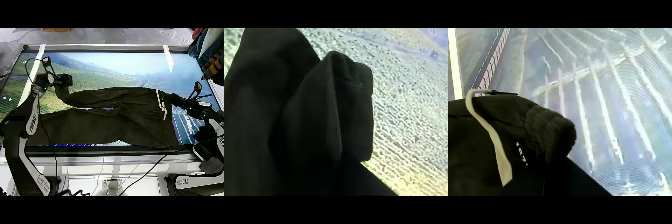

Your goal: Fold the clothes and pants, and hang the long-sleeved shirts on hangers.

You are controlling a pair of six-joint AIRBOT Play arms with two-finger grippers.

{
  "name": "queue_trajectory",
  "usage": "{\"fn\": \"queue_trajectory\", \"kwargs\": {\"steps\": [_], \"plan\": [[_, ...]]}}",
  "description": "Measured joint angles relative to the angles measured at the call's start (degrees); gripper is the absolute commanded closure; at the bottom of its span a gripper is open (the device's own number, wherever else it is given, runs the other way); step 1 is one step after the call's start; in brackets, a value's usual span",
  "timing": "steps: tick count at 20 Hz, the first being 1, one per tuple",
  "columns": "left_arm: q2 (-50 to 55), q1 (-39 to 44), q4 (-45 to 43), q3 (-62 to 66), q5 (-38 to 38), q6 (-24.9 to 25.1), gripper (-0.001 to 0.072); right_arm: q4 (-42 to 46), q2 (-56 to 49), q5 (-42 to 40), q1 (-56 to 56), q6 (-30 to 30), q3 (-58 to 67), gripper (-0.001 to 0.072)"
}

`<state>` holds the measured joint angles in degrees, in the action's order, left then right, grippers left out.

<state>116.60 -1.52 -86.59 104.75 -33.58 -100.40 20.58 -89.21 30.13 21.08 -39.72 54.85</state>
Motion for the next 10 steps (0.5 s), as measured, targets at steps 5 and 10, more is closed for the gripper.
{"fn": "queue_trajectory", "kwargs": {"steps": [5,10], "plan": [[-1.7,0.2,-2.1,3.4,3.1,1.1,0.0687,0.3,0.0,0.2,0.0,0.0,0.0,0.0679],[-11.6,-0.4,-5.8,7.5,-1.2,6.9,0.0691,0.2,0.6,0.5,0.0,-0.1,0.0,0.0679]]}}
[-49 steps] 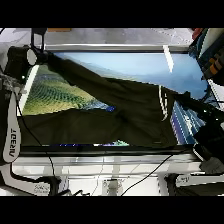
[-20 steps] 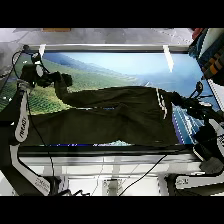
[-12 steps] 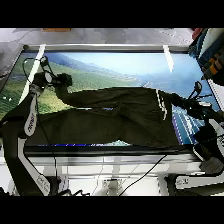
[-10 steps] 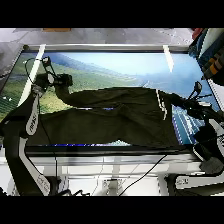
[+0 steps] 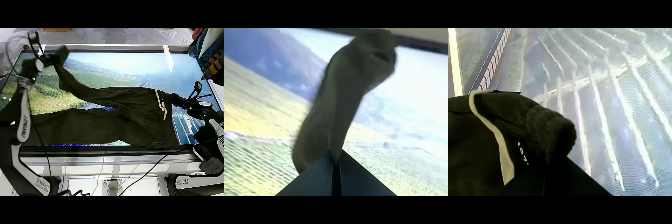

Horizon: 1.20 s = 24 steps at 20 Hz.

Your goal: Fold the clothes and pants, and hang the long-sleeved shirts on hangers.

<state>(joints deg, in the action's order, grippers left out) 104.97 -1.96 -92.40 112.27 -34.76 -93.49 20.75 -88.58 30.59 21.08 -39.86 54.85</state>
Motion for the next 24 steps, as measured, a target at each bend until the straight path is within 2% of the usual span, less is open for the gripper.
{"fn": "queue_trajectory", "kwargs": {"steps": [5,8,11,15,19,24], "plan": [[-6.9,-4.6,-6.7,-4.4,-18.2,-0.7,0.0690,-0.1,0.9,0.9,0.0,-0.2,0.0,0.0679],[-9.7,-7.5,-8.0,-15.3,-22.3,-3.8,0.0690,0.1,1.1,1.4,0.0,-0.2,0.0,0.0679],[-12.0,-9.2,-8.5,-27.7,-20.2,-8.8,0.0689,0.6,1.2,2.1,0.0,-0.2,0.0,0.0679],[-13.1,-10.0,-8.7,-38.0,-15.9,-16.2,0.0689,3.8,1.2,2.8,0.0,-0.5,0.0,0.0680],[-13.6,-10.2,-8.7,-41.4,-10.3,-23.0,0.0687,8.0,1.4,2.3,-0.1,-2.6,2.2,0.0681],[-13.9,-10.2,-8.7,-42.5,-2.3,-28.4,0.0687,17.5,1.4,0.5,-1.2,-10.7,9.4,0.0680]]}}
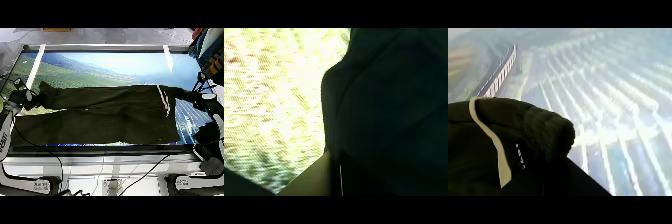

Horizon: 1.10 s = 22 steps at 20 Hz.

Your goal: Fold the clothes and pants, and hang the long-sleeved shirts on hangers.

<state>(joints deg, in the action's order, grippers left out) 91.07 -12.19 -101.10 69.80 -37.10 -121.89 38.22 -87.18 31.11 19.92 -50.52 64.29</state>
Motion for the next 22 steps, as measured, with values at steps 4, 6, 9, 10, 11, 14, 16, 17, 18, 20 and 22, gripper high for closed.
{"fn": "queue_trajectory", "kwargs": {"steps": [4,6,9,10,11,14,16,17,18,20,22], "plan": [[-0.1,0.0,0.0,-0.2,5.2,-3.5,0.0200,5.8,0.0,-0.4,-0.7,-4.7,2.7,0.0679],[-0.1,-0.3,0.0,-0.2,5.5,-5.4,0.0024,7.2,-0.1,-0.5,-0.9,-6.0,3.2,0.0679],[-0.1,-1.8,0.0,-0.2,4.0,-9.5,0.0024,8.2,-0.1,-0.5,-1.0,-7.1,3.5,0.0679],[-0.1,-2.4,0.0,-0.2,4.2,-10.7,0.0024,8.4,0.0,-0.4,-1.0,-7.3,3.6,0.0679],[-0.1,-3.0,0.0,-0.2,5.1,-11.8,0.0024,8.5,0.0,-0.4,-1.0,-7.5,3.6,0.0679],[0.3,-3.8,0.0,0.5,10.7,-13.0,0.0025,8.8,-0.1,-0.4,-1.0,-7.7,3.7,0.0679],[1.9,-3.9,0.0,2.6,13.4,-11.7,0.0025,8.9,0.0,-0.4,-1.0,-7.8,3.7,0.0679],[3.1,-3.8,0.1,4.0,13.5,-10.6,0.0024,8.9,0.0,-0.4,-1.0,-7.8,3.7,0.0679],[4.6,-3.6,0.3,5.8,13.2,-8.8,0.0026,8.9,0.0,-0.4,-1.0,-7.9,3.7,0.0679],[7.3,-2.9,0.6,8.8,12.2,-5.1,0.0064,9.0,-0.1,-0.4,-1.0,-7.9,3.7,0.0679],[10.3,-1.9,0.9,11.3,10.8,-2.2,0.0067,9.0,0.0,-0.4,-1.0,-8.0,3.7,0.0679]]}}
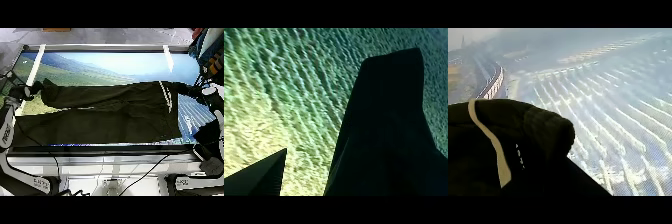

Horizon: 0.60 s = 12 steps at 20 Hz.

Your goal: Fold the clothes and pants, and hang the long-sleeved shirts on hangers.

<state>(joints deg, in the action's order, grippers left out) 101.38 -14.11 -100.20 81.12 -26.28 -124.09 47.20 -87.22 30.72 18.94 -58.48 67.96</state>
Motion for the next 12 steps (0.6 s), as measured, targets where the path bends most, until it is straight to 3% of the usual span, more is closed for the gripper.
{"fn": "queue_trajectory", "kwargs": {"steps": [6,7,9,10,12], "plan": [[5.6,3.0,0.3,2.4,-1.2,6.6,0.0070,0.0,0.0,0.0,0.0,0.0,0.0,0.0678],[5.9,3.5,0.3,2.6,-0.7,8.1,0.0178,0.0,0.0,-0.1,0.0,0.0,0.0,0.0679],[6.4,4.1,0.3,2.7,0.9,10.4,0.0636,0.0,0.0,-0.1,0.0,0.0,0.0,0.0679],[6.5,4.3,0.3,2.8,1.6,11.0,0.0687,0.0,0.0,0.0,0.0,0.0,0.0,0.0679],[6.4,4.5,0.2,2.9,2.9,11.9,0.0687,0.0,0.0,0.2,0.0,0.0,0.0,0.0679]]}}
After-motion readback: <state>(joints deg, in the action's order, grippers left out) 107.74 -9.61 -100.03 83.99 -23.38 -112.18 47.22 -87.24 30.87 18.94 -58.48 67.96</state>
